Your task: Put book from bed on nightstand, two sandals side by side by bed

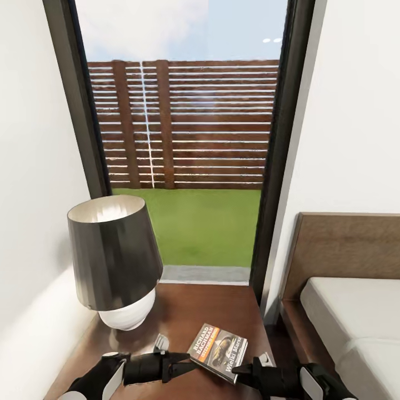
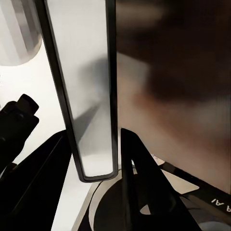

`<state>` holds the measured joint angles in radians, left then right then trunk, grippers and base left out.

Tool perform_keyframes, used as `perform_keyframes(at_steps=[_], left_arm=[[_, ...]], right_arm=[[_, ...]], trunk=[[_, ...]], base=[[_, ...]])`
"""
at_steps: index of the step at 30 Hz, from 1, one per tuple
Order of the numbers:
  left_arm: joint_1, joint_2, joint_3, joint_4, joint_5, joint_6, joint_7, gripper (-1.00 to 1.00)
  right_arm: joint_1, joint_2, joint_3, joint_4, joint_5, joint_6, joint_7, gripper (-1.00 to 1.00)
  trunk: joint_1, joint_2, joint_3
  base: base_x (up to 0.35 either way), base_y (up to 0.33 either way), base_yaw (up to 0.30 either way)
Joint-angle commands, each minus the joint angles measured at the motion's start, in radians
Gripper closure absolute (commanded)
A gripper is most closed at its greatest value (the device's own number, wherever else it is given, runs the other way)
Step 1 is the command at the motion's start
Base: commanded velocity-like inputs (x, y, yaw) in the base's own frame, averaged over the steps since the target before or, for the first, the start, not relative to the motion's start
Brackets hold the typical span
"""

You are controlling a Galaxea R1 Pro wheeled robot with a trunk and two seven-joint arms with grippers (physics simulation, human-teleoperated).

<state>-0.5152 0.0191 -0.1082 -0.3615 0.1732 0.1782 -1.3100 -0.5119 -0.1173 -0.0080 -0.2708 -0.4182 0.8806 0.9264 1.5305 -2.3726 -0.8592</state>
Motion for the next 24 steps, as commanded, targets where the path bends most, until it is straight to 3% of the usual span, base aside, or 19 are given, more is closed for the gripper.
perform_keyframes(at_steps=[1,24], left_arm=[[0.0,0.001,-0.008,-0.001,0.01,0.011,-0.001,-1.0],[0.0,0.002,-0.007,-0.001,0.012,0.011,-0.003,-1.0]], right_arm=[[0.0,0.0,-0.001,0.0,0.001,0.003,0.003,1.0],[0.0,0.0,-0.001,0.0,0.001,0.003,0.003,1.0]], trunk=[[0.0,0.0,-0.001],[0.008,-0.014,-0.007]], base=[[0.076,0.0,0.0],[0.047,0.025,0.0]])
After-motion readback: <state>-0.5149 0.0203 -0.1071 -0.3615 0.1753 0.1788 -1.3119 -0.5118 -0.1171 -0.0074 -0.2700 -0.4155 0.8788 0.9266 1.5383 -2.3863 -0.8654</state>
